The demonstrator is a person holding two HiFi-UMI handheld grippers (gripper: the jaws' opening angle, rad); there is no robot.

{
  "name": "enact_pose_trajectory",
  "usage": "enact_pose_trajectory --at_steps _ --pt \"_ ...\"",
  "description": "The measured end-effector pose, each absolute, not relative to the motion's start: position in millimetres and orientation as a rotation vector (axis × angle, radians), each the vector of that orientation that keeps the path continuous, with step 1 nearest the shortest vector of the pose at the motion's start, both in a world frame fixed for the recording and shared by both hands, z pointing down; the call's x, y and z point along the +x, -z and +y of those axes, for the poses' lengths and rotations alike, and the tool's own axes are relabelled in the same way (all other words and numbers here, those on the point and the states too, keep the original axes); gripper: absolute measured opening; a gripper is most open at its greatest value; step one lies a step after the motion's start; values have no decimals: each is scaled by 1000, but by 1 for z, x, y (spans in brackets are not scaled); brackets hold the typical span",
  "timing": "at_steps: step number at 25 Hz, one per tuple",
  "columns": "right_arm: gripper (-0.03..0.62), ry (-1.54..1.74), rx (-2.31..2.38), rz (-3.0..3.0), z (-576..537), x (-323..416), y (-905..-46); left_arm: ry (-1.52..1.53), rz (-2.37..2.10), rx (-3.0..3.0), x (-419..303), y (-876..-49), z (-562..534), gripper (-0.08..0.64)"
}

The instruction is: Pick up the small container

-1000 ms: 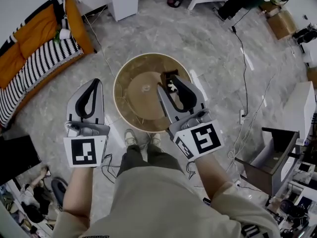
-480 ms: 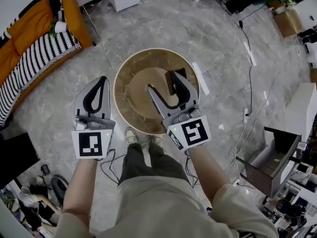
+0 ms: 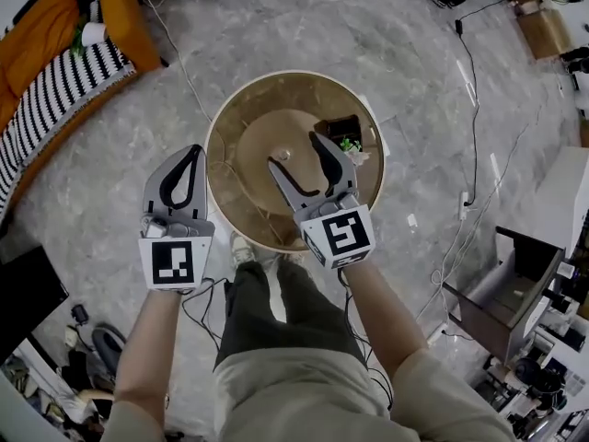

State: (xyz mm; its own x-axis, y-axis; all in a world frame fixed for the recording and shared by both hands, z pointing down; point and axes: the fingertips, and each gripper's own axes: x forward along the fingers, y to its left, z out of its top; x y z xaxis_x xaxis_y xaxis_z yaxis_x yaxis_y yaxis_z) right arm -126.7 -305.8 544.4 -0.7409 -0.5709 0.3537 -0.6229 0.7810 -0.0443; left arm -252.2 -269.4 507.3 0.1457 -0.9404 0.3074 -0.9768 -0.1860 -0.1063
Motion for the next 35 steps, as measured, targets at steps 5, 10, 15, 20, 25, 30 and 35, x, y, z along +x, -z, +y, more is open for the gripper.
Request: enact_pose_trajectory --at_steps 5,10,15,20,25,30,35 --pt "276 -245 869 -2604 -306 -132 -619 -506 -1892 2279 -258 -570 -278 6" --pt "281 -278 908 -2584 -318 -133 -681 -505 -1850 2244 -252 -632 -278 6" --pt "290 -365 966 -2555 -329 -132 -742 -502 -1812 2214 -244 -687 -277 6" --pt "314 -404 995 -2489 -334 -118 -802 -514 -1770 2189 -231 -735 -273 6" --pt "334 -478 999 -2453 -332 -113 -849 -514 -1744 2166 -230 -773 -263 6" --pt "341 -481 974 -2445 -327 -119 -881 -518 -1721 2159 -227 -804 -261 6" --pt "341 -474 985 -2408 -326 -123 -905 -524 -1705 2161 -220 -820 -262 6"
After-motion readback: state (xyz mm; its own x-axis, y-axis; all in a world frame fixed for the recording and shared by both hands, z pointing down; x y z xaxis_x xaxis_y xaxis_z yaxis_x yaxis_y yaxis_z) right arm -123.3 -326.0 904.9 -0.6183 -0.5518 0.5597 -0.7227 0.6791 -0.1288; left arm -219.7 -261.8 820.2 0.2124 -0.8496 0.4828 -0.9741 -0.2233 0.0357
